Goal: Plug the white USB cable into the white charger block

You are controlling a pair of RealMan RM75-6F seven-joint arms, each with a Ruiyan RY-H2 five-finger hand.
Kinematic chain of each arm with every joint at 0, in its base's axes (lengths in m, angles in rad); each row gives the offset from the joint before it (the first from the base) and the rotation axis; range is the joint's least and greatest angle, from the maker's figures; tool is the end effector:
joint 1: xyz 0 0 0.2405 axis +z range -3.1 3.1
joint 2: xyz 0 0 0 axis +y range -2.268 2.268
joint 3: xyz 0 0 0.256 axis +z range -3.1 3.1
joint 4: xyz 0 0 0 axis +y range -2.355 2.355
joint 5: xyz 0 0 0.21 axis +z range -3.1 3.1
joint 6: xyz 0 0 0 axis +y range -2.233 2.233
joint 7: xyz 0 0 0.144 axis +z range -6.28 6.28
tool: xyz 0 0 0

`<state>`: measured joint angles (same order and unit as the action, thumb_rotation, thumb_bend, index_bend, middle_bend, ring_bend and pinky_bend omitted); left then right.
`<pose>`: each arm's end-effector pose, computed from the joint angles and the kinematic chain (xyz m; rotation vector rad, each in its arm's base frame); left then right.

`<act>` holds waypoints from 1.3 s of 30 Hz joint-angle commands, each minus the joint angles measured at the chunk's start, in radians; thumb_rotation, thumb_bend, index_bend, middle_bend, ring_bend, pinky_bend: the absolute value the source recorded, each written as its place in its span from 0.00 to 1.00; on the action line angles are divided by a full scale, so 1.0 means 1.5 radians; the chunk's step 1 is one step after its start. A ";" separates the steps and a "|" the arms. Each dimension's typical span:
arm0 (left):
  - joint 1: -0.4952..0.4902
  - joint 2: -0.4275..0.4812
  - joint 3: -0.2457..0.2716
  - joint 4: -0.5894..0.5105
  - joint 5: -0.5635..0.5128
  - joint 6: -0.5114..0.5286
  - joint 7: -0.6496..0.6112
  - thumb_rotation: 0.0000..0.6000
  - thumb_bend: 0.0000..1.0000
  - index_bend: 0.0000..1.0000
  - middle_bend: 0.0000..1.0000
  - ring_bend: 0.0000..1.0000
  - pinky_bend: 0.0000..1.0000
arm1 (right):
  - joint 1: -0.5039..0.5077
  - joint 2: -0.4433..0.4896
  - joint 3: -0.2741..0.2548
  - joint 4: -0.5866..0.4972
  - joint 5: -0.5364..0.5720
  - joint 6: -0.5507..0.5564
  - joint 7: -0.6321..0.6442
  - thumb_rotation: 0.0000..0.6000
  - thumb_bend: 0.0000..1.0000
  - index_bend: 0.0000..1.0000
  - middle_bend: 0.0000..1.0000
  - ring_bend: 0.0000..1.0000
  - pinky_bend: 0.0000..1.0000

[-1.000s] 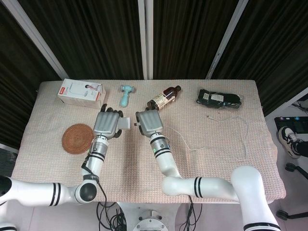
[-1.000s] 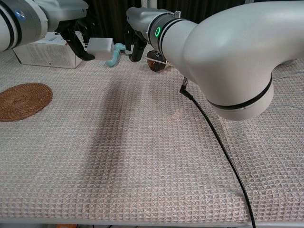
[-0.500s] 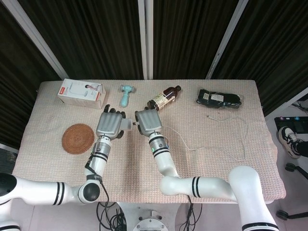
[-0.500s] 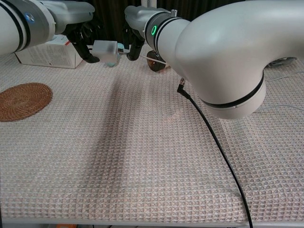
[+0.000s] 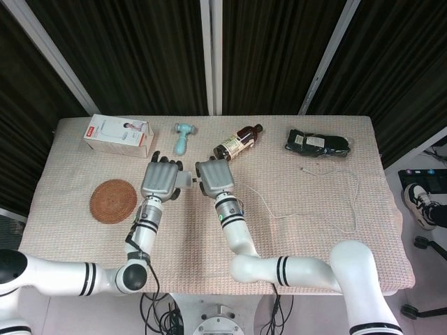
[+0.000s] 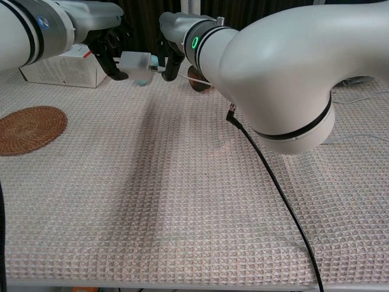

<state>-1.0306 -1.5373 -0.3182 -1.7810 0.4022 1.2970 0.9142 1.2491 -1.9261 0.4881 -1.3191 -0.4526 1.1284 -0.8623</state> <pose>-0.0565 0.3587 0.0121 -1.6716 -0.9423 -0.7132 0.0420 -0.3799 -0.0802 1.7387 -0.9897 0.9187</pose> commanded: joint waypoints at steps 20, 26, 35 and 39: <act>-0.023 -0.024 0.006 0.022 -0.004 0.024 0.027 1.00 0.32 0.43 0.41 0.21 0.10 | 0.016 -0.013 0.016 0.014 0.029 -0.001 -0.006 1.00 0.35 0.66 0.55 0.30 0.08; -0.027 -0.033 0.012 0.031 -0.005 0.027 0.040 1.00 0.32 0.43 0.41 0.21 0.10 | 0.020 -0.012 0.021 0.012 0.044 0.002 -0.015 1.00 0.35 0.66 0.55 0.31 0.08; -0.031 -0.039 0.020 0.038 0.004 0.038 0.062 1.00 0.32 0.43 0.41 0.21 0.10 | 0.029 -0.008 0.022 0.004 0.068 0.014 -0.044 1.00 0.35 0.66 0.55 0.31 0.08; -0.033 -0.043 0.022 0.040 0.006 0.041 0.070 1.00 0.32 0.43 0.41 0.21 0.10 | 0.034 -0.010 0.025 0.002 0.076 0.021 -0.054 1.00 0.35 0.66 0.55 0.31 0.08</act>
<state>-1.0785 -1.6002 -0.2860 -1.7229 0.4093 1.3572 1.0162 1.2999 -1.9400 0.5251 -1.3156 -0.3393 1.1597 -0.9417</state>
